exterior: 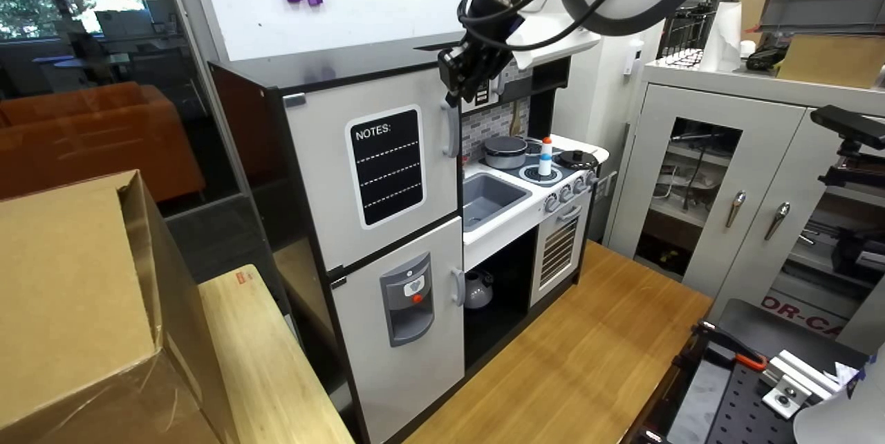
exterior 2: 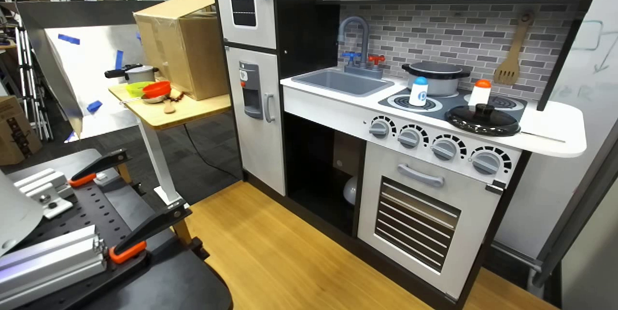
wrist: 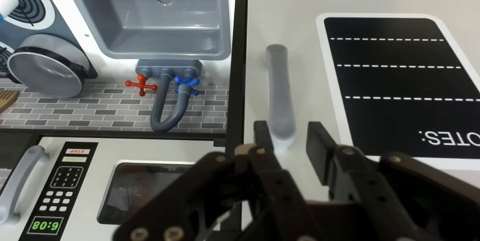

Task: Close the open drawer and then open it again.

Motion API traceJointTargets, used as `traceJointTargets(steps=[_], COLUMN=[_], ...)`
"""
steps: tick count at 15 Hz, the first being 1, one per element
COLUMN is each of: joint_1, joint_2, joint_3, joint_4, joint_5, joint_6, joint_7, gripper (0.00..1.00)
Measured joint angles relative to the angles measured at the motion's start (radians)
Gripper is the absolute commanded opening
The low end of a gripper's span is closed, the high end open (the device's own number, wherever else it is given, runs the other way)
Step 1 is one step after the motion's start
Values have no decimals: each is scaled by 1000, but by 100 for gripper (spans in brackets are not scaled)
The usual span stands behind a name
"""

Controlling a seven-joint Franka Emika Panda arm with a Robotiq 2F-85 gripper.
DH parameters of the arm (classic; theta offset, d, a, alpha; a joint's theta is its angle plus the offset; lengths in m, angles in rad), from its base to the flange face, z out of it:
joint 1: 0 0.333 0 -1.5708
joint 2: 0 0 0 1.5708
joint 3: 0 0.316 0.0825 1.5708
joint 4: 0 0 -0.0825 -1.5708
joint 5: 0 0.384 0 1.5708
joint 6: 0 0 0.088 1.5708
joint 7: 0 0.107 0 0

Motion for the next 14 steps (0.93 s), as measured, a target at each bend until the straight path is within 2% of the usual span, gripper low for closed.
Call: traceJointTargets(steps=[10, 11, 12, 14], joint_1=[0, 0, 0, 0], joint_2=[0, 0, 0, 0], joint_3=[0, 0, 0, 0], joint_4=[-1, -1, -1, -1], joint_5=[0, 0, 0, 0], joint_6=[0, 0, 0, 0], joint_7=[0, 0, 0, 0], gripper=[33, 58, 58, 69])
